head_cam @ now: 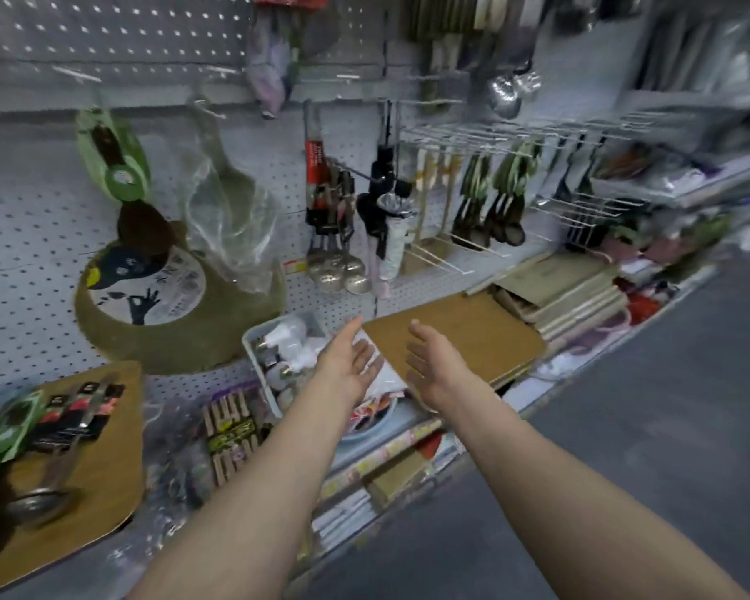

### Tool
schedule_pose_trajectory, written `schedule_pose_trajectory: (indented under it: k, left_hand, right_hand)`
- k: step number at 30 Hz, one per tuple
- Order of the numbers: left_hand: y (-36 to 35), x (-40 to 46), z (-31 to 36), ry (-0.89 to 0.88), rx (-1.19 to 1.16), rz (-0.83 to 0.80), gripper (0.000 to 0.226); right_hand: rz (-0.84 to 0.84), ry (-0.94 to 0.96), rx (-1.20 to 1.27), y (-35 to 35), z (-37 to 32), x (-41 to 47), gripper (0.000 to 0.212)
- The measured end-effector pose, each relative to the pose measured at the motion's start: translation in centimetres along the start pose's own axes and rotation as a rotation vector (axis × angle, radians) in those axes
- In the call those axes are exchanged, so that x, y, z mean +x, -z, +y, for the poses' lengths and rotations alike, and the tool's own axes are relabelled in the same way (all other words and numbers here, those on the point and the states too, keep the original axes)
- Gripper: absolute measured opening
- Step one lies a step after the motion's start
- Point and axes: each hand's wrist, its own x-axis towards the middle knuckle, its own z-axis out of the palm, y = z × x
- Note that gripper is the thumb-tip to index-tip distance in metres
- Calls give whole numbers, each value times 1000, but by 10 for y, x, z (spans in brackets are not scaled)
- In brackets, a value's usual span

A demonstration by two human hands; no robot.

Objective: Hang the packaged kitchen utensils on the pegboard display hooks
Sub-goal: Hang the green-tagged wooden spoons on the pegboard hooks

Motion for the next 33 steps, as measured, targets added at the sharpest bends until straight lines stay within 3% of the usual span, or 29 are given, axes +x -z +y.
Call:
schedule_pose_trajectory:
  k: [3, 13, 17, 20, 24, 29, 33]
  left_hand:
    - [-54, 17, -22, 6, 35, -62, 50]
    - [-248, 122, -98, 98, 86, -171, 30]
    - [-333, 165, -121, 161, 86, -192, 20]
    - [-392, 195, -135, 164, 77, -208, 29]
    - [-439, 230, -153, 150, 99, -174, 49]
    - [-483, 291, -160, 81, 62, -89, 37]
    - [-509, 333, -148, -44, -26, 23, 40]
  right_hand:
    - [51, 44, 36, 50, -27, 16, 55]
    - [203, 105, 36, 212, -133, 107, 53]
    - [286, 64, 14, 278, -187, 146, 42]
    - [296, 97, -4, 325, -225, 183, 51]
    - [246, 68, 7, 368, -247, 226, 58]
    - [141, 21, -5, 405, -271, 308, 58]
    - [-51, -2, -104, 418, -305, 367, 55]
